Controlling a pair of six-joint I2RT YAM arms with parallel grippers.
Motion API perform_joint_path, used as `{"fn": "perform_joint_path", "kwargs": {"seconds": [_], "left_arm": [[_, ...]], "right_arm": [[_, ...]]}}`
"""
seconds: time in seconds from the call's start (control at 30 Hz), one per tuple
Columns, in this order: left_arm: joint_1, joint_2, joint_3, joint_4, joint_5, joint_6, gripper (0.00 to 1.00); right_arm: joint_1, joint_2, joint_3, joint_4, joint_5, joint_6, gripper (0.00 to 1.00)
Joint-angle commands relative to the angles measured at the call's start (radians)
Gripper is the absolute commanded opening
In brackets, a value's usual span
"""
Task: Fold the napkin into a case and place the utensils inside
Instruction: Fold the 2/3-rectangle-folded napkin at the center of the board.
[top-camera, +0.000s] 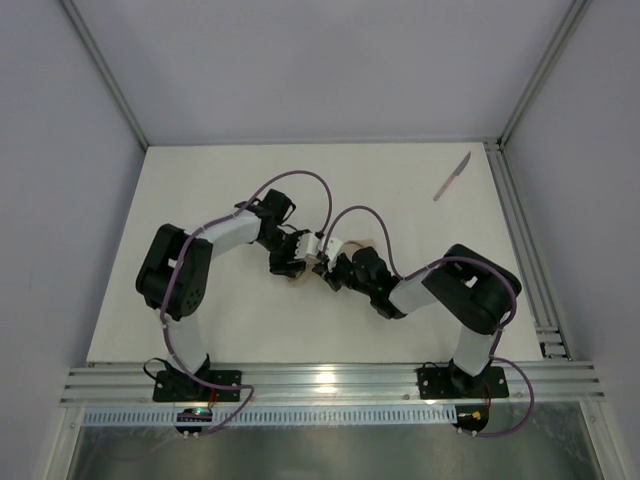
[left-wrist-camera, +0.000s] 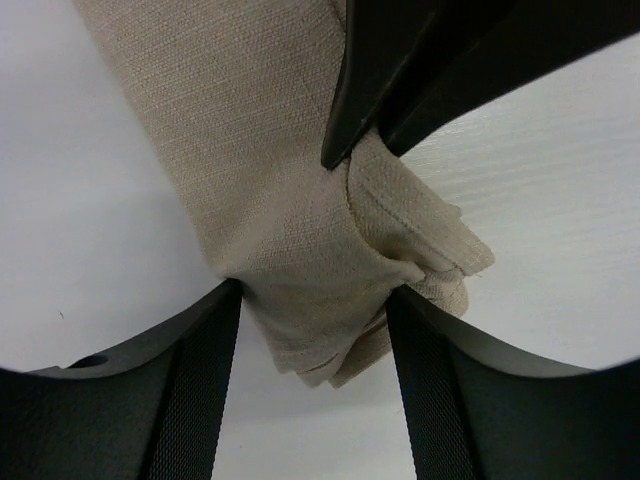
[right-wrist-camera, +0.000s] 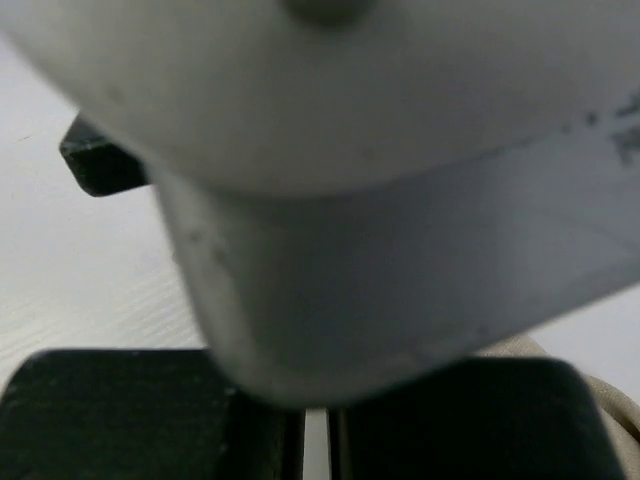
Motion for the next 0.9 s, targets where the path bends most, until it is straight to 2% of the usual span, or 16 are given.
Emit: {"fn": "perform_joint_path", "kwargs": {"seconds": [0.0,0.07,0.1,0.13,0.17,0.3,0.33,0.4,0.47,0.57,0.67,0.7,0.8,0.87], "left_arm": [[-0.015,0.018,0.035,0.060,-0.033,-0.045,0.61],[-0.013,0.026,0.049,0.071,-0.033,-0.068,0.52],[-0.013,0.032,0.059,0.051,-0.033,-0.068,0.42],[-0.015,0.044,0.072,0.039,-0.030,-0.074,0.22],[-0.015,0.049,0.087,0.031,-0.030,-0.078,0.17],[-0.013,0.046,0.084,0.022,-0.029,-0.076,0.10],[-0.015,0.044,0.084,0.023,-0.029,-0.084,0.03],[-0.013,0.040,0.075,0.039,-0.049,-0.119,0.00],[-0.013,0.017,0.052,0.121,-0.076,-0.201,0.00],[-0.012,-0.058,-0.035,0.314,-0.133,-0.327,0.00],[-0.012,-0.100,-0.120,0.441,-0.162,-0.372,0.00],[-0.012,-0.105,-0.129,0.445,-0.162,-0.377,0.00],[-0.012,-0.108,-0.143,0.441,-0.158,-0.375,0.00],[-0.013,-0.114,-0.167,0.465,-0.151,-0.380,0.00]], "right_arm": [[0.004,-0.042,0.009,0.115,-0.029,0.006,0.04],[0.004,-0.044,0.005,0.123,-0.033,0.010,0.04],[0.004,-0.044,0.002,0.126,-0.033,0.013,0.04],[0.002,-0.046,0.000,0.125,-0.036,0.013,0.04],[0.002,-0.047,0.000,0.122,-0.036,0.013,0.04],[-0.001,-0.049,-0.004,0.115,-0.032,0.008,0.04],[-0.007,-0.052,-0.006,0.105,-0.035,0.008,0.04],[-0.009,-0.061,-0.008,0.089,-0.041,0.002,0.04],[-0.010,-0.069,-0.011,0.062,-0.050,-0.009,0.04],[-0.012,-0.084,-0.008,0.023,-0.059,-0.020,0.05],[-0.010,-0.093,-0.006,-0.021,-0.076,-0.009,0.27],[-0.010,-0.110,-0.011,-0.026,-0.075,-0.007,0.41],[-0.016,-0.168,-0.041,-0.038,-0.073,0.016,0.53],[-0.016,-0.200,-0.057,-0.055,-0.081,0.020,0.55]]}}
